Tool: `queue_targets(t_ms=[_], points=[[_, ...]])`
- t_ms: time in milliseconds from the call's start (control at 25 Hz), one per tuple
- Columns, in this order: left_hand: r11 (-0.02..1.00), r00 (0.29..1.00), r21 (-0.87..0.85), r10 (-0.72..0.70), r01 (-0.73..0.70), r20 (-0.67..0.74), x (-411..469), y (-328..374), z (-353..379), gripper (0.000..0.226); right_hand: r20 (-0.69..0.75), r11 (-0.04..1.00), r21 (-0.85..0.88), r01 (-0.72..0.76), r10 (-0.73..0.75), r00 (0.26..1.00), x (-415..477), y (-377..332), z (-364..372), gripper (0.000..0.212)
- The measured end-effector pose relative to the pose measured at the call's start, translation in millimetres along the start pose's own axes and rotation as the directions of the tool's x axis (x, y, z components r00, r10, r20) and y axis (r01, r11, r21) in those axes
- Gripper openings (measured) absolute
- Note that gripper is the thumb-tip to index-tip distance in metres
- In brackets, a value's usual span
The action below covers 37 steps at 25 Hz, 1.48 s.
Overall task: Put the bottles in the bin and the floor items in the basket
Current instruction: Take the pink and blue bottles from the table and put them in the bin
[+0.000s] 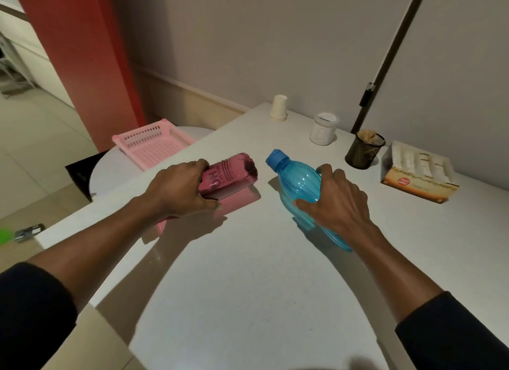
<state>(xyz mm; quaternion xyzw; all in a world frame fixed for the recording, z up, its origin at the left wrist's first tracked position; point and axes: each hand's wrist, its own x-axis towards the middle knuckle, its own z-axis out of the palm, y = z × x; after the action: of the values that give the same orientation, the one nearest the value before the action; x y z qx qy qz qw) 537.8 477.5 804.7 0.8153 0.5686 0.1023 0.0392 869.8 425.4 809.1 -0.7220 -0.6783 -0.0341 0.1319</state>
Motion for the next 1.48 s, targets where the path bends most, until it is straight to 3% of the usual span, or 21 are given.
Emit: queue_targets(t_ms=[520, 760, 1080, 1480], points=[[0.979, 0.971, 0.042, -0.192, 0.199, -0.14, -259, -199, -60, 0.083, 0.003, 0.954, 0.262, 0.147, -0.153, 0.988, -139, -309, 12, 0.091], [0.934, 0.928, -0.04, -0.358, 0.355, -0.101, -367, -271, -56, 0.084, 0.084, 0.907, 0.387, 0.163, -0.211, 0.974, -203, -400, 29, 0.091], [0.809, 0.818, -0.146, -0.575, 0.57, 0.008, -418, -327, -14, 0.083, 0.214, 0.873, 0.442, 0.204, -0.324, 0.922, -213, -470, 96, 0.085], [0.679, 0.671, -0.057, -0.705, 0.732, 0.231, -388, -408, 55, 0.076, 0.381, 0.86, 0.462, 0.217, -0.413, 0.827, -160, -534, 240, 0.079]])
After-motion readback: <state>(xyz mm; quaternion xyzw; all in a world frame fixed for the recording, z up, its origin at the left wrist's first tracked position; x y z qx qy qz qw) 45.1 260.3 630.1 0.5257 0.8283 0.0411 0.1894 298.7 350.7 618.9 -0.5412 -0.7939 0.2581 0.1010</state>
